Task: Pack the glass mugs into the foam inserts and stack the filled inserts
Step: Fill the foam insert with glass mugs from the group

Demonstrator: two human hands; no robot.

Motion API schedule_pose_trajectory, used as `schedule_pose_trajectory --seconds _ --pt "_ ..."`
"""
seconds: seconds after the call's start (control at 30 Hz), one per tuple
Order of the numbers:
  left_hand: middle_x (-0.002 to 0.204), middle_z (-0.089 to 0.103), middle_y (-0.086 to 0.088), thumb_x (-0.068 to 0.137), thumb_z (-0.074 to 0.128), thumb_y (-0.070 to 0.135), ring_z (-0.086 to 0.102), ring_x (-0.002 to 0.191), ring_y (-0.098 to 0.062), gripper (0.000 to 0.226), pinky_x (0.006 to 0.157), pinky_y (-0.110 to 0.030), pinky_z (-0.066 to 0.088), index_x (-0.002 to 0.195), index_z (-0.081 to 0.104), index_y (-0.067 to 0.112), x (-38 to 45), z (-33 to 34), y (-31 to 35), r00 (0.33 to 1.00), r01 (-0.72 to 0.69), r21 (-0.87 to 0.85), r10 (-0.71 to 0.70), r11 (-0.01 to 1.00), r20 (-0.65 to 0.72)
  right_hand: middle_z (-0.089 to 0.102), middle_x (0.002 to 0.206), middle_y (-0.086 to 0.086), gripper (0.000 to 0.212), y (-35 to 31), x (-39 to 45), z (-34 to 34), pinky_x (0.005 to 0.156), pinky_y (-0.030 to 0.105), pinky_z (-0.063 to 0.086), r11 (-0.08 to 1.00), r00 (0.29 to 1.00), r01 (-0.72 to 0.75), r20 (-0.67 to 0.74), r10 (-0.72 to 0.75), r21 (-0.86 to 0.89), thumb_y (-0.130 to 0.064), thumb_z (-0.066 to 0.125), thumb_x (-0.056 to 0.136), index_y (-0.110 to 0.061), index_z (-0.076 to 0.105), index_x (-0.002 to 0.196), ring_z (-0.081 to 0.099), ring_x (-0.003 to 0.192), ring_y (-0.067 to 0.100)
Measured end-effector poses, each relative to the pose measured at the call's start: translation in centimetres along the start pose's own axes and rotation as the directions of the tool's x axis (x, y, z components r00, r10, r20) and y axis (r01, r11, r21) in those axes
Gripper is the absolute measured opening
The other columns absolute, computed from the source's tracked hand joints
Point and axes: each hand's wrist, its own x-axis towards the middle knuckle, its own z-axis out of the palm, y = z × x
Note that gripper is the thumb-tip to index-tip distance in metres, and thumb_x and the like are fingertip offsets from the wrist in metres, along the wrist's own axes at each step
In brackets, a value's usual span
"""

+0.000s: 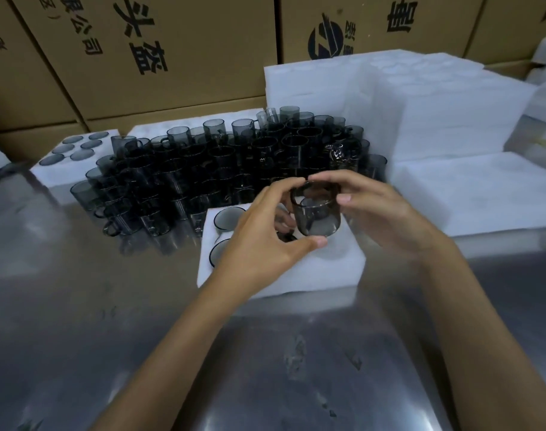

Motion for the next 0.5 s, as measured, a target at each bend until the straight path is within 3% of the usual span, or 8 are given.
schedule_pose_trajectory --seconds 0.13,0.27,0.33,0.43,0.5 --pt "0.119 0.055 0.026 0.066 0.090 0.037 0.057 0.105 0.001 0.073 0.087 -0.028 0.052 0.118 0.040 0.048 0.5 1.1 -0.1 0.997 -0.002 0.112 -0.007 0.994 0.083 0.067 0.127 0.006 0.032 1.6 -1.0 -0.1 0.106 0.039 0.043 0.999 0.994 -0.033 -0.103 0.031 -0.013 -0.031 0.062 0.091 -0.020 0.070 0.120 0.059 0.125 0.020" --pt "0.111 0.054 0.044 0.064 0.089 0.045 0.052 0.103 0.014 0.071 0.077 -0.006 0.042 0.112 0.038 0.053 0.6 0.9 -0.3 0.988 0.049 0.121 -0.066 0.991 0.137 0.065 0.133 -0.001 0.029 2.3 -1.8 0.0 0.116 0.047 0.034 0.997 0.985 -0.018 -0.174 0.006 -0.068 -0.022 0.058 0.097 -0.018 0.071 0.122 0.054 0.132 0.014" --pt "0.112 0.059 0.038 0.066 0.089 0.042 0.054 0.104 0.015 0.066 0.081 -0.002 0.041 0.114 0.044 0.048 0.5 0.7 -0.3 0.987 0.060 0.067 -0.070 0.996 0.146 0.065 0.134 0.000 0.030 2.4 -1.9 0.0 0.114 0.043 0.038 0.999 0.983 -0.008 -0.185 -0.001 -0.052 -0.019 0.056 0.097 -0.013 0.070 0.123 0.054 0.132 0.015" --pt "0.119 0.068 0.018 0.073 0.088 0.029 0.059 0.114 0.005 0.054 0.097 -0.013 0.045 0.115 0.055 0.034 0.5 0.7 -0.2 0.983 0.061 -0.083 -0.046 0.995 0.176 0.064 0.136 0.002 0.024 2.4 -2.2 0.5 0.096 0.024 0.051 0.997 0.983 0.015 -0.186 -0.001 0.073 -0.012 0.053 0.100 -0.006 0.072 0.114 0.058 0.128 0.014" --pt "0.118 0.070 0.013 0.072 0.089 0.022 0.062 0.115 0.001 0.051 0.099 -0.017 0.047 0.112 0.058 0.031 0.3 0.7 -0.2 0.986 0.056 -0.131 -0.034 0.990 0.163 0.064 0.135 0.003 0.023 2.5 -2.2 0.7 0.095 0.023 0.052 0.996 0.980 0.027 -0.199 -0.009 0.087 -0.012 0.051 0.101 -0.006 0.072 0.110 0.059 0.127 0.015"
